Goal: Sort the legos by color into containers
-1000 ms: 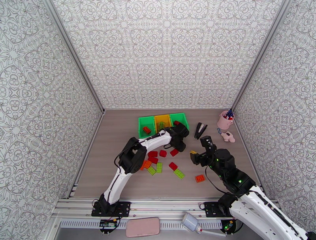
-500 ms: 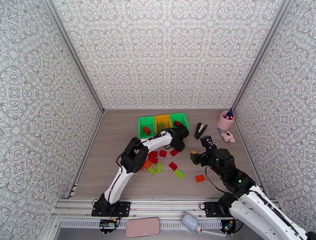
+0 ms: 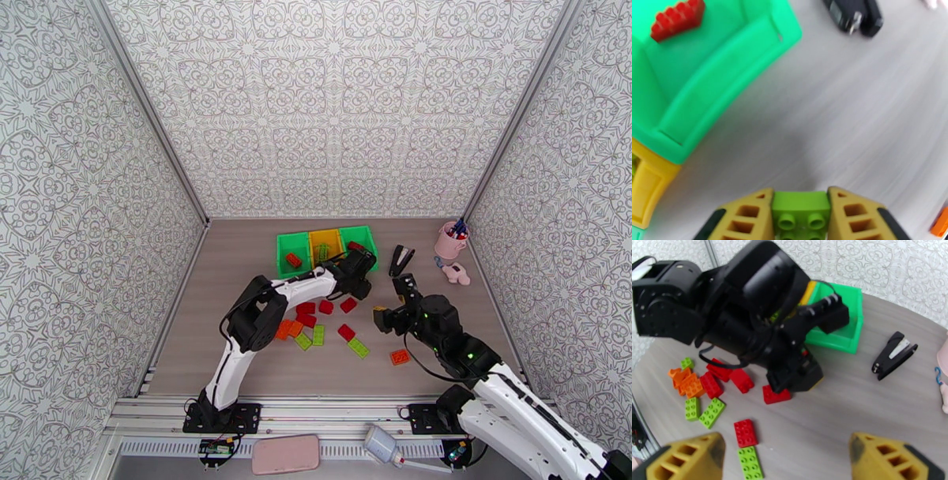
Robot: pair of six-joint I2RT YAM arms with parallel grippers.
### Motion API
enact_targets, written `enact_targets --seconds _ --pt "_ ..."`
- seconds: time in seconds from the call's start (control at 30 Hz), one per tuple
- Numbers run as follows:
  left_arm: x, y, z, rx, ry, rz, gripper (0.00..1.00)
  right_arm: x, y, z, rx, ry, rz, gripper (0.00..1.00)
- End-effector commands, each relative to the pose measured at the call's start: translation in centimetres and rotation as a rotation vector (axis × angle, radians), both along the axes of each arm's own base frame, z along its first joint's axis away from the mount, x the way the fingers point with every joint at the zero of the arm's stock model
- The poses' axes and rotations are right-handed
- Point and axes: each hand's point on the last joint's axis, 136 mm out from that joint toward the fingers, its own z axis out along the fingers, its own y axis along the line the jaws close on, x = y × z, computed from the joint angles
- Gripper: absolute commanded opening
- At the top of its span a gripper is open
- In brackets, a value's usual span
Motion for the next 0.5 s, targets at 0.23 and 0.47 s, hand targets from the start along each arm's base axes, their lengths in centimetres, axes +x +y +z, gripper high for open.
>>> enact_targets --seconds 0.23,0.47 --pt "1.1 -0.8 7.8 -0.181 -0.133 0.079 0.29 0.0 -0.1 -0.3 0.065 0.025 -0.033 0.85" --pt "2.5 -0.1 9.5 -0.14 -0.211 0.1 0.29 -0.1 0.5 0.6 0.049 -0.031 0.028 0.86"
